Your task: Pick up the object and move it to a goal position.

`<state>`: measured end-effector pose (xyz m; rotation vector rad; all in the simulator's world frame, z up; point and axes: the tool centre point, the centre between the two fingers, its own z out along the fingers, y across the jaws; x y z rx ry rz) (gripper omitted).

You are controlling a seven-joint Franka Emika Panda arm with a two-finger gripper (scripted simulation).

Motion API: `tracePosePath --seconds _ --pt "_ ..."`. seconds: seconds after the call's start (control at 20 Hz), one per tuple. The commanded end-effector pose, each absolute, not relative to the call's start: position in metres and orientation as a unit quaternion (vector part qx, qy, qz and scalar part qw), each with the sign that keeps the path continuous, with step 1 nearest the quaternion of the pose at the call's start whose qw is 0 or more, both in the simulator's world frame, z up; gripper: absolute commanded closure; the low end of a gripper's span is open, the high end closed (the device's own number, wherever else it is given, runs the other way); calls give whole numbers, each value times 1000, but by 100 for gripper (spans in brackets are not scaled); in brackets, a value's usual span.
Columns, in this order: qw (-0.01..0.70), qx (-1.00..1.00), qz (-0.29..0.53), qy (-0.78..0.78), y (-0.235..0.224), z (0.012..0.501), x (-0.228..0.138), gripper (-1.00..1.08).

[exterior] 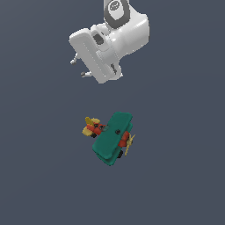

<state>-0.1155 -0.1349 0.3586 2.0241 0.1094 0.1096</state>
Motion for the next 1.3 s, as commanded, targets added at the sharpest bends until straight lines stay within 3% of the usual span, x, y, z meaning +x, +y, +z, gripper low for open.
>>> tracePosePath --seconds 0.0,1.25 --pt "548 833 53 49 -135 358 -113 -20" --pt "688 701 143 122 -113 324 -84 -20"
